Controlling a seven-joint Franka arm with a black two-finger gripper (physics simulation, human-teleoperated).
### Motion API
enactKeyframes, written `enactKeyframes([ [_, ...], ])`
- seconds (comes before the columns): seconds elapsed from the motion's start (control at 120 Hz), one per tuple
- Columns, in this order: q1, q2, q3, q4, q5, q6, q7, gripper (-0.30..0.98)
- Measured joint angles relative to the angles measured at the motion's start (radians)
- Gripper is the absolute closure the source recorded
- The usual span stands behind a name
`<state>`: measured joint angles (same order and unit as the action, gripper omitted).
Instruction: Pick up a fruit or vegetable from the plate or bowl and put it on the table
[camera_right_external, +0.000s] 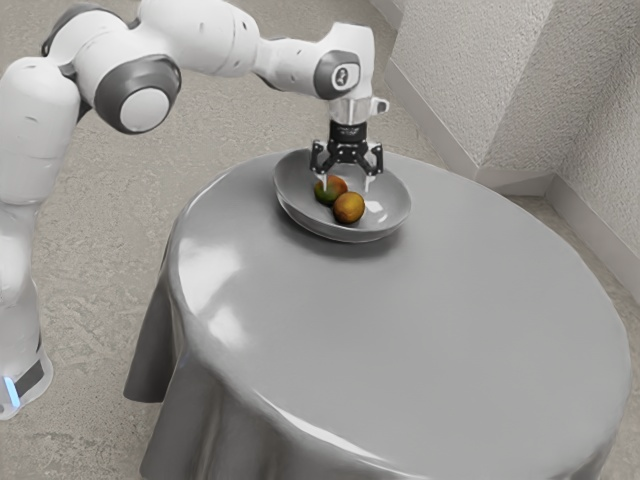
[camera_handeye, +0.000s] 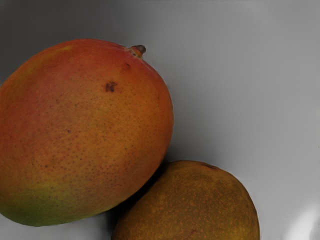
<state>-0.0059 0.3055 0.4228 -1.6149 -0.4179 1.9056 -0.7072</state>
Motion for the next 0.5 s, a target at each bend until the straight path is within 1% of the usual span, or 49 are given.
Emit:
enactKeyframes([
  [0.125,0.037,0.031,-0.046,0.03,-0.001,0.011,0.003,0.05],
  [0.367,0.045,0.05,-0.065,0.045,-0.001,0.02,0.008,0.05],
  [0.5,0.053,0.073,-0.081,0.079,-0.002,0.023,0.009,0.05],
])
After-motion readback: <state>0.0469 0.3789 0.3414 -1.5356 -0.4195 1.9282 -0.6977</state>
